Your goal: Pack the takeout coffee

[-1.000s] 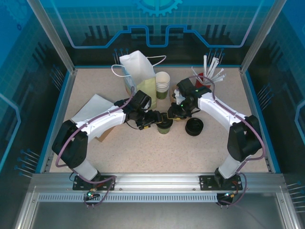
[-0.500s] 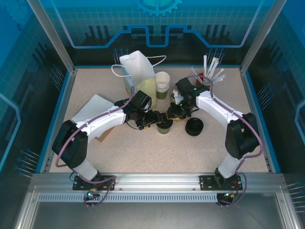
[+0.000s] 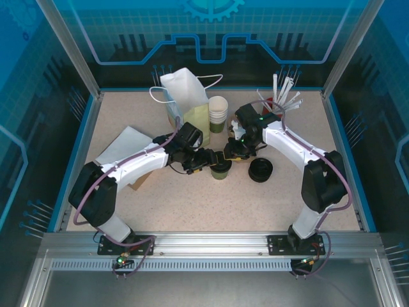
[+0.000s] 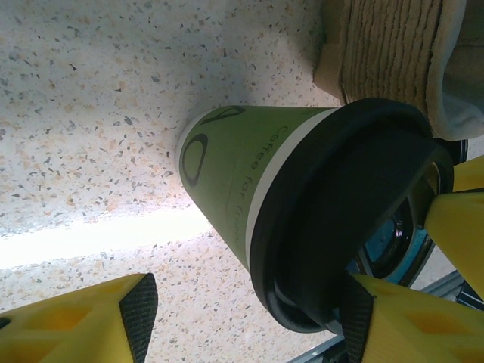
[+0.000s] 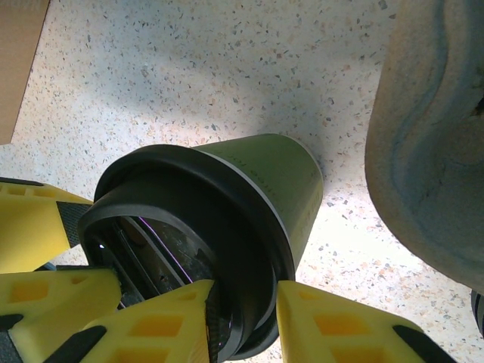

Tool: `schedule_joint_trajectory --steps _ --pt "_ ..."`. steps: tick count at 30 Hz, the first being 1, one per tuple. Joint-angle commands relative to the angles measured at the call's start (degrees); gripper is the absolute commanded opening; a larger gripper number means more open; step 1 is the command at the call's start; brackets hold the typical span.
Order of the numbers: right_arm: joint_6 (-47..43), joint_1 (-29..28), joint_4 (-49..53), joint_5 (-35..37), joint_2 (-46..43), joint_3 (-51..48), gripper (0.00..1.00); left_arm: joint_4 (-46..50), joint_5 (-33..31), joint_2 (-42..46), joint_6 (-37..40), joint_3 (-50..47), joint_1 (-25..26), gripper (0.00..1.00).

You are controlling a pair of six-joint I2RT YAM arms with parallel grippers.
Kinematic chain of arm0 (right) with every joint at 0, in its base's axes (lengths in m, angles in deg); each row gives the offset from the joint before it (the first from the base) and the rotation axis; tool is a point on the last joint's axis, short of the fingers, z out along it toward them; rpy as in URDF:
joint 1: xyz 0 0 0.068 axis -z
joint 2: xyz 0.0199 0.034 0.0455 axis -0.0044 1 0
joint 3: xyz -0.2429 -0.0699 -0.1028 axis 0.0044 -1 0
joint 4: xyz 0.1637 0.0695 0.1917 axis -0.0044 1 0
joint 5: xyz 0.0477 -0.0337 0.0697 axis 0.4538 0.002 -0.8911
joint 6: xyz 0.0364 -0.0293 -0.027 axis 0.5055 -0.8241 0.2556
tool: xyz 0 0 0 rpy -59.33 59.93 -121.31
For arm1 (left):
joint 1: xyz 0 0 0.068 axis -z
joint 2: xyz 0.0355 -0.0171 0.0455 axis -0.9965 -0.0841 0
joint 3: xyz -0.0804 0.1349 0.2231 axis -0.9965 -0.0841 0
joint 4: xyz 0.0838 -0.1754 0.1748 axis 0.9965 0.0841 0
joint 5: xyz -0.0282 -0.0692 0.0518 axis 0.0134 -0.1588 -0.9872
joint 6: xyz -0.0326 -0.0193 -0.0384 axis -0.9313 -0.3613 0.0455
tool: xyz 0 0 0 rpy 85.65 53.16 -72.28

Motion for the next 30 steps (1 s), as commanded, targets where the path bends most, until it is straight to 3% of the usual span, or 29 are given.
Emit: schedule_joint_trajectory --steps 1,16,25,30 --pt "-1.0 -1.0 6.5 4.7 2.5 -1.9 0.27 7.1 -3.0 -0.5 -1.0 -3.9 0.1 0.66" --pt "-0.8 -1.0 3.3 0.8 -0.9 2.7 0.33 7.5 -1.9 -0.5 0.0 2.7 0.0 0.70" --pt "-2.9 -1.1 3.7 0.9 -0.7 4.7 0.46 8.5 -2.0 0.9 0.0 4.9 -0.5 0.77" --pt "-3.9 -1.2 4.4 0.9 1.4 6.7 0.48 7.5 -0.5 1.3 -0.9 3.4 -0.8 0.76"
